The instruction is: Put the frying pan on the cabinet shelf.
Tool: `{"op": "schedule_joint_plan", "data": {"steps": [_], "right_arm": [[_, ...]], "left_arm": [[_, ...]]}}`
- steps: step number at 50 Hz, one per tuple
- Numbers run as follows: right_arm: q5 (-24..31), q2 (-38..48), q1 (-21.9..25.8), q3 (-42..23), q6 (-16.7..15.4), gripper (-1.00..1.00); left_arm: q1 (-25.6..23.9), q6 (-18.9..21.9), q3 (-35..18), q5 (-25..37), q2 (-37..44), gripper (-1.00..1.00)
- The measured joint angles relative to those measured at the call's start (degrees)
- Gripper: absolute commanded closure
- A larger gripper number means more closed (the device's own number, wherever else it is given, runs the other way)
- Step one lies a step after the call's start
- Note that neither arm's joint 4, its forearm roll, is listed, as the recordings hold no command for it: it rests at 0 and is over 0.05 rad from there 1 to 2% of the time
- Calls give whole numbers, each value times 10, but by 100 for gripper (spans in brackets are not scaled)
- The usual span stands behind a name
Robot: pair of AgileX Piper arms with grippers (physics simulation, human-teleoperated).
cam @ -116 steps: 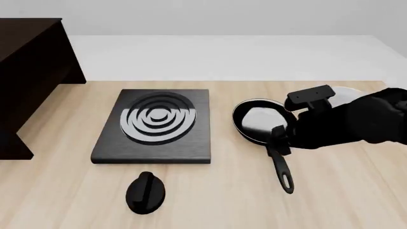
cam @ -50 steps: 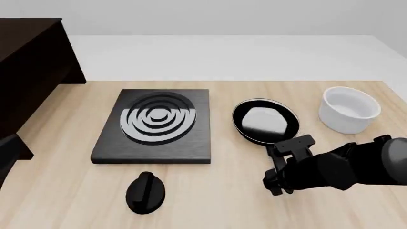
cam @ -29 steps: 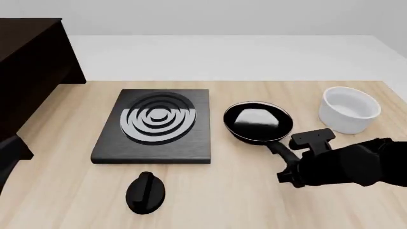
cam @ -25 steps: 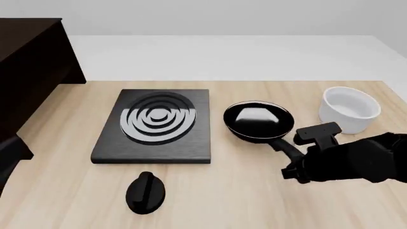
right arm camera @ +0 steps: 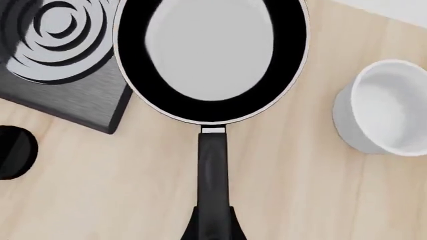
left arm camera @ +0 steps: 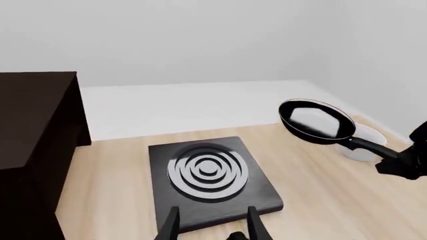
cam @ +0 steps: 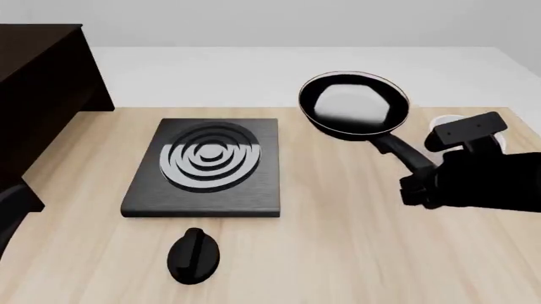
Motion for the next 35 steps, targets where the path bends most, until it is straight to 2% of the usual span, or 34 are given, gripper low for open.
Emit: {"op": "schedule_joint_plan", "data": {"steps": [5, 14, 20, 29, 35], "right_arm": [[11, -1, 13, -26, -8, 100], [20, 23, 53, -88, -17, 100], [25, 44, 89, -136, -10, 100], [33, 86, 138, -200, -19, 100], [43, 114, 166, -243, -28, 100]], "left_arm": [[-10, -10, -2, 1, -1, -100], [-33, -82, -10, 5, -6, -100], [-46, -130, -16, 5, 4, -100], [-53, -253, -26, -1, 8, -100], [-58, -321, -40, -27, 34, -100]]}}
